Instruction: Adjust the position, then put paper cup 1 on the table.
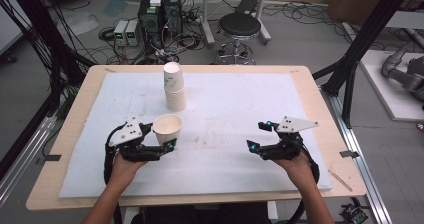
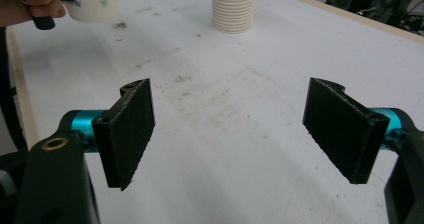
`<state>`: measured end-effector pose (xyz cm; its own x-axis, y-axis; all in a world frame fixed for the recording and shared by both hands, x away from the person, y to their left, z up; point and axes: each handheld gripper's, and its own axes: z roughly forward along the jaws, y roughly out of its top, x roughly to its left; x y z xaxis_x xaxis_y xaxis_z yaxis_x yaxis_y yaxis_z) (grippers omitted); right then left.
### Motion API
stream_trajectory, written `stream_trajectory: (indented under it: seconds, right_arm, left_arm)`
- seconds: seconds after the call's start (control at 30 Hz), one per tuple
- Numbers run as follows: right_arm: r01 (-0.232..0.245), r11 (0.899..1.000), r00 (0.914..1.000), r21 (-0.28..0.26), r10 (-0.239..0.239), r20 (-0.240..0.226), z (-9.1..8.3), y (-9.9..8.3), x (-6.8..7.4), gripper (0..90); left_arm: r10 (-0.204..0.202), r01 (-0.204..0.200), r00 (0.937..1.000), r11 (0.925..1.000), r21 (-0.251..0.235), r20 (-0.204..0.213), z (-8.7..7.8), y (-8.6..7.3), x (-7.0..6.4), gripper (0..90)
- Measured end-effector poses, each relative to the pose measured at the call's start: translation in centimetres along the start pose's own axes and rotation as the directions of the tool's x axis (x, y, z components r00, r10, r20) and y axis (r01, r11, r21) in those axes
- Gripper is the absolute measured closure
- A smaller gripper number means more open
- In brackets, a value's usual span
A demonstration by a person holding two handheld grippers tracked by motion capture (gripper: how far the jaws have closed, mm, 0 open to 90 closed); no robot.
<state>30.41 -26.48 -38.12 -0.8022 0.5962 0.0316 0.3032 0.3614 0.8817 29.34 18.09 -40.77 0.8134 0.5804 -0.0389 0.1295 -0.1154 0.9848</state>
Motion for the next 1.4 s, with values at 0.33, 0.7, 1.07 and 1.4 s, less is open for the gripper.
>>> stream_trajectory:
  seconds: [0.33,0.7,1.07,1.4]
  right_arm:
    - [-0.009,0.999,0.9985,-0.037,0.011,0.053,-1.0,-0.6,-0.1,21.0]
    - [-0.034,0.998,0.9958,-0.057,0.039,0.083,-1.2,-1.4,-0.7,21.1]
    - [-0.025,0.998,0.9965,-0.049,0.029,0.078,-1.0,-1.4,-0.6,21.1]
    - [-0.021,0.999,0.9966,-0.038,0.024,0.079,-1.1,-1.7,-0.5,21.1]
  left_arm:
    - [0.003,-0.01,0.9927,0.9984,-0.055,-0.121,-1.9,-0.1,1.3,31.5]
    - [-0.025,0.002,0.976,0.9945,-0.104,-0.217,-3.8,-0.3,2.9,31.0]
    - [-0.055,0.025,0.9631,0.9931,-0.115,-0.264,-4.7,-0.9,3.9,30.6]
    - [-0.049,0.031,0.9416,0.9978,-0.059,-0.333,-4.9,-2.3,5.0,30.6]
